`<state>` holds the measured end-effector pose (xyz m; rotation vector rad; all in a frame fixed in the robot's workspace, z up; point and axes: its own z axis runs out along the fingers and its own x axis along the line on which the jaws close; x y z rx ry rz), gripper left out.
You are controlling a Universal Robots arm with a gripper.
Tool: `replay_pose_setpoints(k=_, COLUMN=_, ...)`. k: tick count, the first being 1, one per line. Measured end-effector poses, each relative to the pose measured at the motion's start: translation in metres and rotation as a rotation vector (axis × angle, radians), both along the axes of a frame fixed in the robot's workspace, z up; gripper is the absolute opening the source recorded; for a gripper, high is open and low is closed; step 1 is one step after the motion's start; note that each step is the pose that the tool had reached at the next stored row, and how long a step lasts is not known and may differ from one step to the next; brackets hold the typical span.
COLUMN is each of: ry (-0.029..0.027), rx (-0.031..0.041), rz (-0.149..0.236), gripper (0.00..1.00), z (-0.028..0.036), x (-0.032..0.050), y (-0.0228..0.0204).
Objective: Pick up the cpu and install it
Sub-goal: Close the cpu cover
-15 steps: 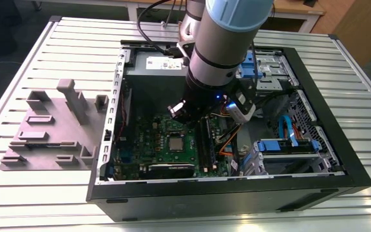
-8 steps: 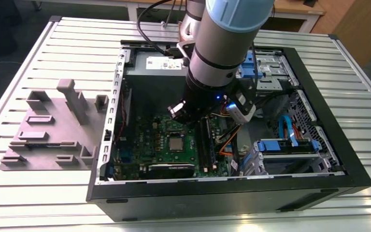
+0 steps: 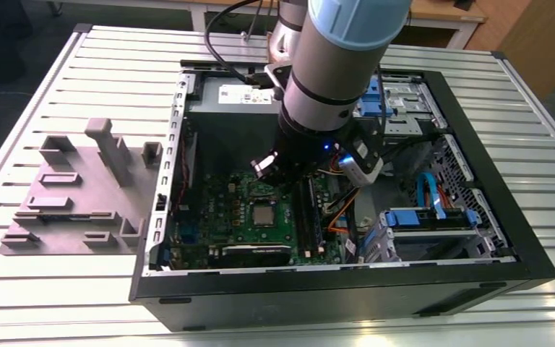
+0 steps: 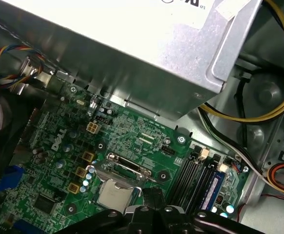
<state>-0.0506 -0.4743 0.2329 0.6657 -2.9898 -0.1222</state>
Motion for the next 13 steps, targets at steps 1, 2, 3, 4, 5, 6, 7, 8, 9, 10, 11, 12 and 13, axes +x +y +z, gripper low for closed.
replay_pose_setpoints(k=1, ry=0.0, rx=0.0, rz=0.0, gripper=0.1, z=0.0, x=0.0, y=0.0)
replay_pose_setpoints(k=2, ry=0.0, rx=0.0, rz=0.0, gripper=0.1, z=0.0, x=0.0, y=0.0)
replay_pose_setpoints(k=3, ry=0.0, rx=0.0, rz=0.0, gripper=0.1, z=0.0, x=0.0, y=-0.0001)
replay_pose_setpoints(k=4, ry=0.0, rx=-0.0001, rz=0.0, gripper=0.1, z=0.0, x=0.0, y=-0.0003)
replay_pose_setpoints(k=5, ry=0.0, rx=0.0, rz=0.0, gripper=0.1, z=0.0, x=0.0, y=-0.0008)
replay_pose_setpoints(k=6, ry=0.0, rx=0.0, rz=0.0, gripper=0.1, z=0.0, x=0.0001, y=-0.0013)
replay_pose_setpoints(k=7, ry=0.0, rx=-0.0001, rz=0.0, gripper=0.1, z=0.0, x=0.0001, y=-0.0019)
replay_pose_setpoints(k=8, ry=0.0, rx=0.0, rz=0.0, gripper=0.1, z=0.0, x=0.0, y=-0.0028)
replay_pose_setpoints(k=9, ry=0.0, rx=0.0, rz=0.0, gripper=0.1, z=0.0, x=0.0001, y=-0.0037)
replay_pose_setpoints(k=10, ry=0.0001, rx=0.0001, rz=0.0, gripper=0.1, z=0.0, x=0.0, y=-0.0046)
replay_pose_setpoints(k=11, ry=0.0002, rx=-0.0001, rz=0.0, gripper=0.1, z=0.0, x=0.0, y=-0.0055)
replay_pose_setpoints(k=12, ry=0.0003, rx=0.0, rz=0.0, gripper=0.1, z=0.0, x=0.0, y=-0.0063)
replay_pose_setpoints(k=13, ry=0.0006, rx=0.0, rz=0.0, gripper=0.1, z=0.0, x=0.0001, y=-0.0072)
